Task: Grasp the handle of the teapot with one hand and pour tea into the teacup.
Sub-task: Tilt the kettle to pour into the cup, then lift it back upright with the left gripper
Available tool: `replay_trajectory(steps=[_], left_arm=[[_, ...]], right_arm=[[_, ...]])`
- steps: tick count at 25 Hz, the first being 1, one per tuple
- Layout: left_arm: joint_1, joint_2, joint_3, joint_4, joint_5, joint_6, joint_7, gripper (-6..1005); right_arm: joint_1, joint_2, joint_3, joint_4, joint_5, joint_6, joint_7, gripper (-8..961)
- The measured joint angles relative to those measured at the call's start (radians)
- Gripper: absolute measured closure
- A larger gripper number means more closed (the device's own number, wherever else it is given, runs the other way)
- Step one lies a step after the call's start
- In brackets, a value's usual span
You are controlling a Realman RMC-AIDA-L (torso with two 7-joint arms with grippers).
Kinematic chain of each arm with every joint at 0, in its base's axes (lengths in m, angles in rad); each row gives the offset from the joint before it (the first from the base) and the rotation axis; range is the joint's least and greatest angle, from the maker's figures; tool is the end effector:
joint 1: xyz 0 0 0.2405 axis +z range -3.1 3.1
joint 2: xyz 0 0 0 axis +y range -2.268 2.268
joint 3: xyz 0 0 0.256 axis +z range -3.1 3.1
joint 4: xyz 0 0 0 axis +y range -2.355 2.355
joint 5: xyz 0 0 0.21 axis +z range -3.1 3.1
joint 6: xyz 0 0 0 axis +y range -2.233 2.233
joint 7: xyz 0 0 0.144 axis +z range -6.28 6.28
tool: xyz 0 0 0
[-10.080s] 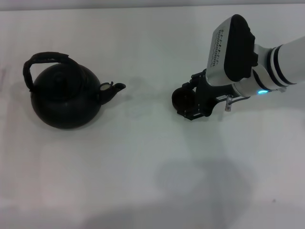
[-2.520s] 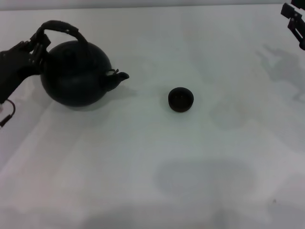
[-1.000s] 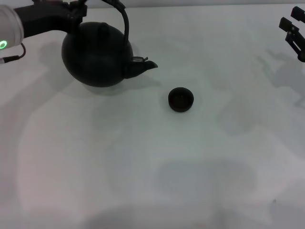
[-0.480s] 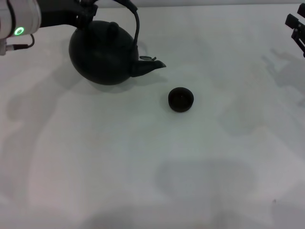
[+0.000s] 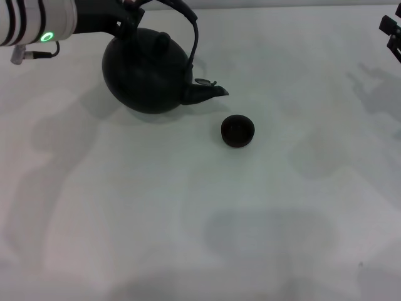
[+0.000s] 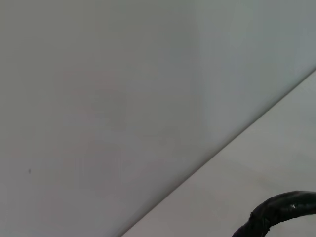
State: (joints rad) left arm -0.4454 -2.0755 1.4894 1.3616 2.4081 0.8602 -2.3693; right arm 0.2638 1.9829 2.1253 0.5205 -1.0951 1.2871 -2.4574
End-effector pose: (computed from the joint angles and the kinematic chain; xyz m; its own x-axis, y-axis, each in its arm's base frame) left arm -0.1699 0.3975 0.0041 0.9125 0.3562 0.2011 0.3971 -0.6531 -0.6448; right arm 0.3302 0.3142 0.0544 0.8205 0.0949 -0.5638 -0.4219 -0.5648 -0.7092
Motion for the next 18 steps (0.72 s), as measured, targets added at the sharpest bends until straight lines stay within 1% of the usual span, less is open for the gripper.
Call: replay_trajectory(steps=[7, 11, 18], left_arm=[[-0.005, 0.001, 0.034, 0.056, 0.075, 0.052, -0.048, 862], [-0.006, 0.0, 0.038, 0.083, 0.109, 0.088, -0.06, 864], [-0.011, 0.0, 0.047, 0.097, 0.142, 0.11, -0.07, 866]], right_arm=[[0.0, -0.001, 0.02, -0.001, 0.0, 0.0, 0.002, 636], [0.0, -0.001, 0.026, -0.001, 0.0, 0.001, 0.002, 636], [0.0, -0.001, 0.027, -0.001, 0.0, -0.003, 0.0, 635]])
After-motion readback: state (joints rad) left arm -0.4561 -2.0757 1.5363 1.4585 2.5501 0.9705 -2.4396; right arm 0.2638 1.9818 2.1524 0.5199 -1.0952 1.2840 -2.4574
